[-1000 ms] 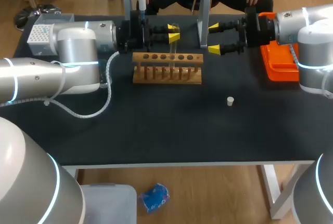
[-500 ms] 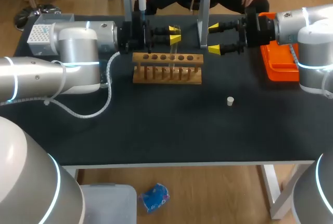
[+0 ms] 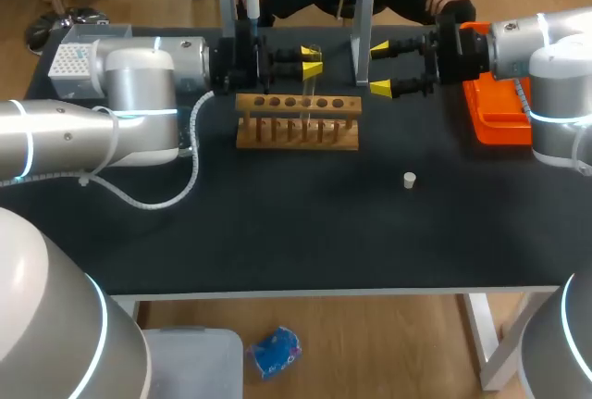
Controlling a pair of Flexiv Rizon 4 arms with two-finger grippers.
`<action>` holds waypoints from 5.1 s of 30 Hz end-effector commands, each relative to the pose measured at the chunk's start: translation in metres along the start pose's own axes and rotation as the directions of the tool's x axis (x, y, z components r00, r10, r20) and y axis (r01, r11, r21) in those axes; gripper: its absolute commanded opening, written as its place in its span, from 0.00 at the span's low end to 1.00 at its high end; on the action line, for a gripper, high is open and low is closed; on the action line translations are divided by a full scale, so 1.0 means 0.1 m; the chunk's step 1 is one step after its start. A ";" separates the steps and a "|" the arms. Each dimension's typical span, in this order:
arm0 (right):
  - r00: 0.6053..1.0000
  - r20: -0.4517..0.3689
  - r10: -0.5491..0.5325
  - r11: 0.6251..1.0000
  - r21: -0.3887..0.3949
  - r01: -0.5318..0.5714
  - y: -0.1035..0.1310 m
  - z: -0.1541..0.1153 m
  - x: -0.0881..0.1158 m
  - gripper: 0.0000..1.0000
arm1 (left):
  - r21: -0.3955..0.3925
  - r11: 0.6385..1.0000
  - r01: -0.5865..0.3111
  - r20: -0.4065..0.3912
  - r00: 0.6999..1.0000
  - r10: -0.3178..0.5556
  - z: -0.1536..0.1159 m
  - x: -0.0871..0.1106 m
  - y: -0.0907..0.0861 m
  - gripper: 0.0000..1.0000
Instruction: Invert the test tube, pick up the pipette, mount the tip to pipette, aspirate from beaker and dispense into the tube, eject the tip, return the pipette, and cap with the stopper.
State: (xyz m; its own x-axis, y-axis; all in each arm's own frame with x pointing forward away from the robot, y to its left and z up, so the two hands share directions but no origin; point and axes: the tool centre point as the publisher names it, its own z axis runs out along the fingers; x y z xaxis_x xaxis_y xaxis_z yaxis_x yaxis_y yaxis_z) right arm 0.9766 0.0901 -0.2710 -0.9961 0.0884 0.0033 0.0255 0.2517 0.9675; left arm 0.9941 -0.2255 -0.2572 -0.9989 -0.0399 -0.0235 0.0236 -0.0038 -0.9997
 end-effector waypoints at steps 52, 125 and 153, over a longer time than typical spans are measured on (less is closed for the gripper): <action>1.000 0.000 0.000 1.000 0.001 0.000 0.00 0.00 0.00 1.00 | 0.013 1.000 0.021 0.043 0.999 -0.022 -0.07 0.02 0.08 0.00; 1.000 0.000 0.000 1.000 0.001 0.000 0.00 0.00 0.00 1.00 | -0.246 0.957 0.153 0.191 0.976 -0.107 -0.63 0.06 -0.35 1.00; 1.000 0.000 0.000 1.000 0.001 0.000 0.00 0.00 0.00 1.00 | -0.235 0.946 0.224 0.423 0.900 -0.108 -1.64 -0.05 -0.32 1.00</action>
State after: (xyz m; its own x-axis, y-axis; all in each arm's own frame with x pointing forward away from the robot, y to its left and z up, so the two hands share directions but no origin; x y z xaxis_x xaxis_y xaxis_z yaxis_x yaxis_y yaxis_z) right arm 0.9766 0.0901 -0.2710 -0.9961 0.0886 0.0032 0.0255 0.2517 0.9675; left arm 0.9927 -0.0606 -0.2267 -0.8856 -0.4558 0.0894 -0.2097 0.2206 -0.9526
